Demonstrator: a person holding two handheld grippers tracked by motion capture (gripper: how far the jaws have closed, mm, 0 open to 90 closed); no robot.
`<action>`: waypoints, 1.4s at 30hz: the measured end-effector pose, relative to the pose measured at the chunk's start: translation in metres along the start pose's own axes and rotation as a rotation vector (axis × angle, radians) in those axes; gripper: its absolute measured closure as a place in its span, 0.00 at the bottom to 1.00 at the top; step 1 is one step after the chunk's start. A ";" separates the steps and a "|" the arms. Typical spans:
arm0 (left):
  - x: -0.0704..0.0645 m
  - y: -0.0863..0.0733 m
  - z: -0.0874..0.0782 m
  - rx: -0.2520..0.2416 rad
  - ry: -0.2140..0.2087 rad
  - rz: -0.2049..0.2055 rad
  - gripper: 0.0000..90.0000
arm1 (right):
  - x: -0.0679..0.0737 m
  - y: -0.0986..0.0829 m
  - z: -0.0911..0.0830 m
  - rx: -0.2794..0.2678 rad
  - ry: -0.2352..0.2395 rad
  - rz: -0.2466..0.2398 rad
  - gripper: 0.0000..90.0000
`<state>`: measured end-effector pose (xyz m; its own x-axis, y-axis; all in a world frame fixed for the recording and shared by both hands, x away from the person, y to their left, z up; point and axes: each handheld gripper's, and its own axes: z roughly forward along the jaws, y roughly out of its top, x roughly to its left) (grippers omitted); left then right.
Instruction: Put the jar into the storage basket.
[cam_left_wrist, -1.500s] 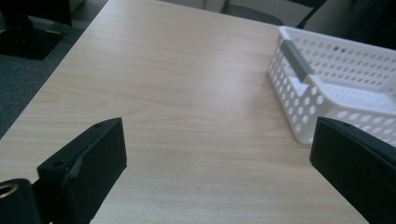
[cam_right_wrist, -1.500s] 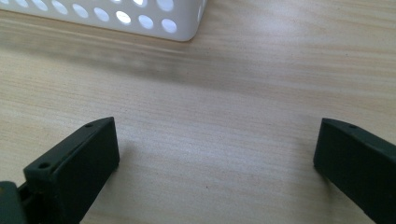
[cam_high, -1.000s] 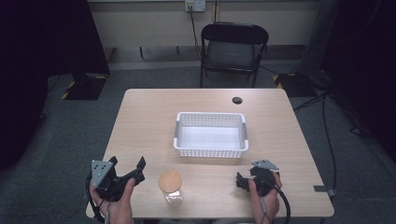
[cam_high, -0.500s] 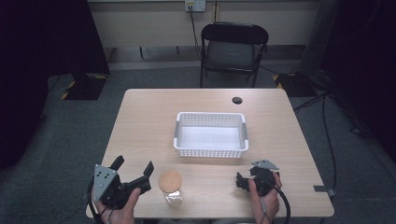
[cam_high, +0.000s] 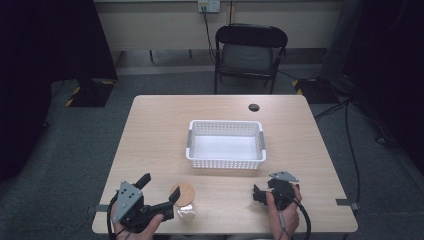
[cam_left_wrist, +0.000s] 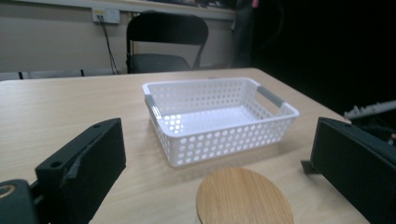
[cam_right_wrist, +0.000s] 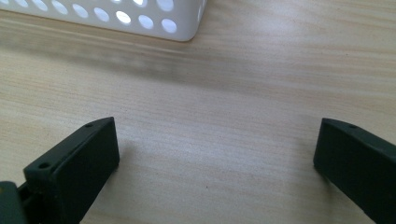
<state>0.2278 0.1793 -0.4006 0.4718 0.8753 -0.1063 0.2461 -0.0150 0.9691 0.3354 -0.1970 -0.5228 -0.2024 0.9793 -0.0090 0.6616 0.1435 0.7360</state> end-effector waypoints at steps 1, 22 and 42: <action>-0.001 -0.001 0.002 0.006 -0.009 0.003 0.02 | 0.000 0.000 0.000 0.000 0.000 0.000 0.00; -0.009 -0.040 0.041 0.222 -0.053 0.105 0.02 | 0.000 0.000 0.000 0.001 0.000 0.000 0.00; -0.008 -0.061 0.059 0.323 -0.075 0.144 0.29 | 0.000 0.000 0.000 0.000 0.000 0.000 0.00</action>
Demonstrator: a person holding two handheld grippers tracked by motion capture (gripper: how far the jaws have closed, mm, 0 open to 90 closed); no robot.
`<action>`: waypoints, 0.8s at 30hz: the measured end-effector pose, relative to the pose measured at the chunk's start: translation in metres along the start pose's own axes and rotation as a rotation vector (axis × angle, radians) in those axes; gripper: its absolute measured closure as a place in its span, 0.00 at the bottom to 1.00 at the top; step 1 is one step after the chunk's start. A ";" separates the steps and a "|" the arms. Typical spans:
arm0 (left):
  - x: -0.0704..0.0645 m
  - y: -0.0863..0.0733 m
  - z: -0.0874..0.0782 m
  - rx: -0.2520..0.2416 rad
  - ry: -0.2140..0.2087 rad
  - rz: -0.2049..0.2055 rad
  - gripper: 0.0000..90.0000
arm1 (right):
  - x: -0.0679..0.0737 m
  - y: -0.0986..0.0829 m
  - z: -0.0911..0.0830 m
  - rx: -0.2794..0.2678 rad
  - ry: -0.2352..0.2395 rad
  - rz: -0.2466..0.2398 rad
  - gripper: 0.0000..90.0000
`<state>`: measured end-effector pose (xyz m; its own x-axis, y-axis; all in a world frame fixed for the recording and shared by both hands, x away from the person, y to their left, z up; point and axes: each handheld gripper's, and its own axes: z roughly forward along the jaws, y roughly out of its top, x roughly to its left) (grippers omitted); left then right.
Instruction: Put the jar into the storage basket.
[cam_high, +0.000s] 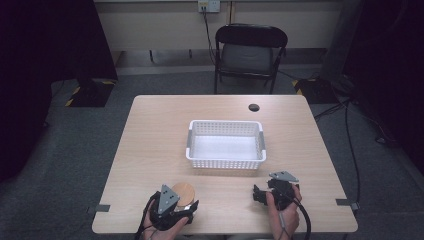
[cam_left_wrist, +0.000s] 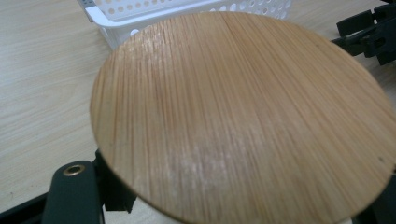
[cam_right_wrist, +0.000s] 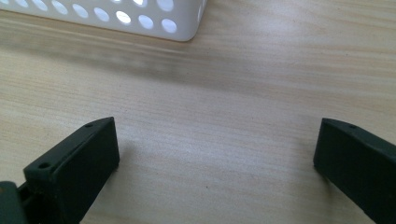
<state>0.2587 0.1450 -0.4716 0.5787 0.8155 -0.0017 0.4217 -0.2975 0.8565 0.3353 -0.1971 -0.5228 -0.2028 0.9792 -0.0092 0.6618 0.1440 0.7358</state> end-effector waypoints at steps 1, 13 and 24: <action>0.000 0.000 0.000 -0.003 0.002 -0.001 0.29 | 0.000 0.000 0.000 0.000 0.000 0.000 0.00; -0.001 0.007 -0.004 -0.033 -0.003 -0.003 0.30 | 0.000 0.000 0.000 0.000 0.000 0.000 0.00; 0.006 0.036 0.002 -0.056 -0.011 0.035 0.30 | 0.000 0.000 0.000 0.000 0.000 0.000 0.00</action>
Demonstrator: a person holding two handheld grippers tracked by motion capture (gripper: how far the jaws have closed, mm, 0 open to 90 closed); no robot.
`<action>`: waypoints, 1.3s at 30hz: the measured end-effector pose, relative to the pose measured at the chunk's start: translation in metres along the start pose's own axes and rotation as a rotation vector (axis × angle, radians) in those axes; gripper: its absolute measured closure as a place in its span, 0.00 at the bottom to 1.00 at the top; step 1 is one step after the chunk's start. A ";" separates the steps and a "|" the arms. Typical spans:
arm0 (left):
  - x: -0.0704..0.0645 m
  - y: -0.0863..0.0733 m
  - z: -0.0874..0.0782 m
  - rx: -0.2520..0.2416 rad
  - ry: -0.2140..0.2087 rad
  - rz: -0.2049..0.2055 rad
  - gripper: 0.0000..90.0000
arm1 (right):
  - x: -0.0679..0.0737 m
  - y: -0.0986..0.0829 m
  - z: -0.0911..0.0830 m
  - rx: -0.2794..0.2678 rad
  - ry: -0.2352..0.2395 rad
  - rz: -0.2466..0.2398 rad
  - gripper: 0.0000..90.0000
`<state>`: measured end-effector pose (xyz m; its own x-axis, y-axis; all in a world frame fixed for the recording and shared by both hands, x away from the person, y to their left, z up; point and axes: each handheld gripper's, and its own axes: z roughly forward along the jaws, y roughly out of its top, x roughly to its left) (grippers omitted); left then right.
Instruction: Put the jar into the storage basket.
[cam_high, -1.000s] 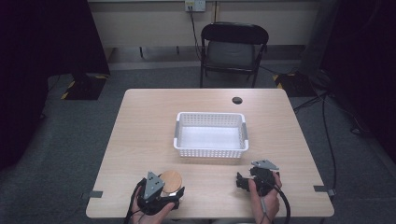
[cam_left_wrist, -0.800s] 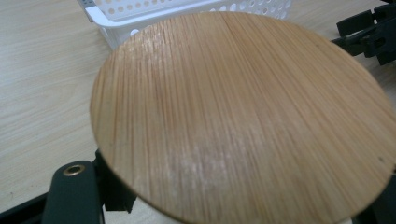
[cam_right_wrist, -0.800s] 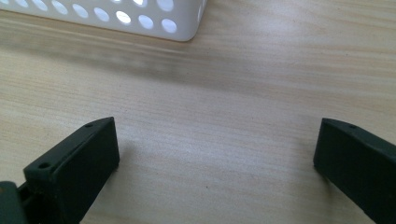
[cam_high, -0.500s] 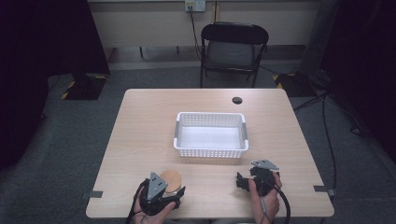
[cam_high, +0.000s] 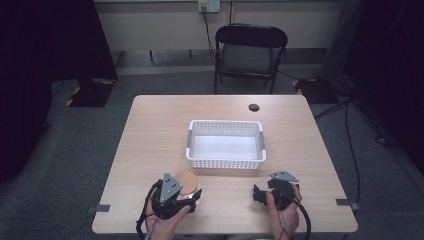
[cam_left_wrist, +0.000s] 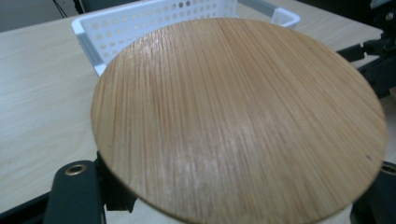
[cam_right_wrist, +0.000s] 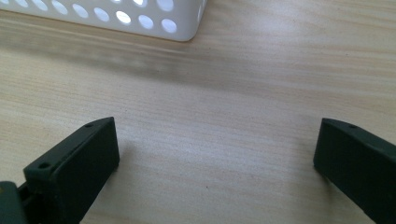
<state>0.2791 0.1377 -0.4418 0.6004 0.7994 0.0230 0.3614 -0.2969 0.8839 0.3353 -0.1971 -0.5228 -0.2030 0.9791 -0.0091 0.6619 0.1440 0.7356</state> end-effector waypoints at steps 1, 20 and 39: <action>0.001 0.002 0.000 -0.006 -0.003 -0.001 0.30 | 0.000 0.000 0.000 0.000 0.000 0.000 0.00; 0.016 0.064 0.020 -0.028 -0.011 -0.058 0.30 | 0.000 0.000 0.000 0.000 0.000 0.000 0.00; 0.031 0.110 0.047 -0.003 0.002 -0.011 0.30 | 0.000 0.000 0.000 0.000 0.000 0.000 0.00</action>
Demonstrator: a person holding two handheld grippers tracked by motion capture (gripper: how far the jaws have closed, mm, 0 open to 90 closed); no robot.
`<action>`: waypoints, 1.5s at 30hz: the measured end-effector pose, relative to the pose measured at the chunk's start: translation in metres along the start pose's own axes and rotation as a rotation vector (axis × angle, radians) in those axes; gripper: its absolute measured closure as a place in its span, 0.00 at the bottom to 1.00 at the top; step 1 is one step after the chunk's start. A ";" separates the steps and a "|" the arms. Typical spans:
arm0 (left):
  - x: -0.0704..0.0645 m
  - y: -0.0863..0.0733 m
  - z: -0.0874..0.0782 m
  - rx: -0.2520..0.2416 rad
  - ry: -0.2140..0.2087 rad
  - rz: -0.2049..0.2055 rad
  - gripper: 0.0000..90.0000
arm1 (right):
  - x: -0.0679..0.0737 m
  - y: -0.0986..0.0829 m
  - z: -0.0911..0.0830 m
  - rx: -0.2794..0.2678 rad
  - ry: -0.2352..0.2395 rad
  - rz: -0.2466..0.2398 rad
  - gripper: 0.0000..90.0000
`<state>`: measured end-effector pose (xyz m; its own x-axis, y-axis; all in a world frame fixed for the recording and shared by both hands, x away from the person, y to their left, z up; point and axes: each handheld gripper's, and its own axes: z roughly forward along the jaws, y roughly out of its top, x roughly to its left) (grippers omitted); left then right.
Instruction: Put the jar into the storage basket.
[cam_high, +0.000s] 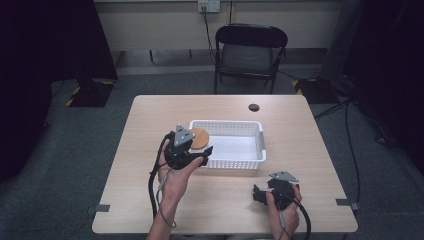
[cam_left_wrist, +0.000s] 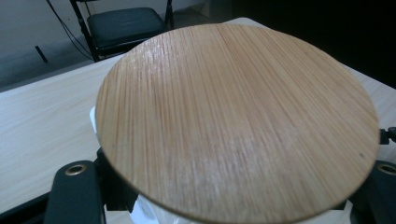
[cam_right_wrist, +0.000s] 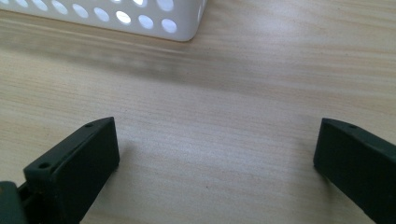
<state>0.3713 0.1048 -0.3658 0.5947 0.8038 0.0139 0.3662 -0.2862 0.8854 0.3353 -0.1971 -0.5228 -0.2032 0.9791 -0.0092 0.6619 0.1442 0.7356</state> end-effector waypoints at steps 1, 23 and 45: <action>0.001 0.003 0.002 0.002 0.001 0.006 0.30 | 0.000 0.000 0.000 0.000 0.000 0.000 0.00; 0.016 0.039 0.050 -0.040 -0.008 0.027 0.30 | 0.000 0.000 0.000 0.001 0.000 0.000 0.00; 0.018 0.018 0.106 0.032 0.045 0.002 0.30 | 0.000 0.000 0.000 -0.002 -0.001 -0.001 0.00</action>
<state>0.4644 0.0585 -0.3985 0.5626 0.8259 0.0372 0.3881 -0.3035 0.8702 0.3354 -0.1971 -0.5229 -0.2034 0.9790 -0.0102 0.6602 0.1448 0.7370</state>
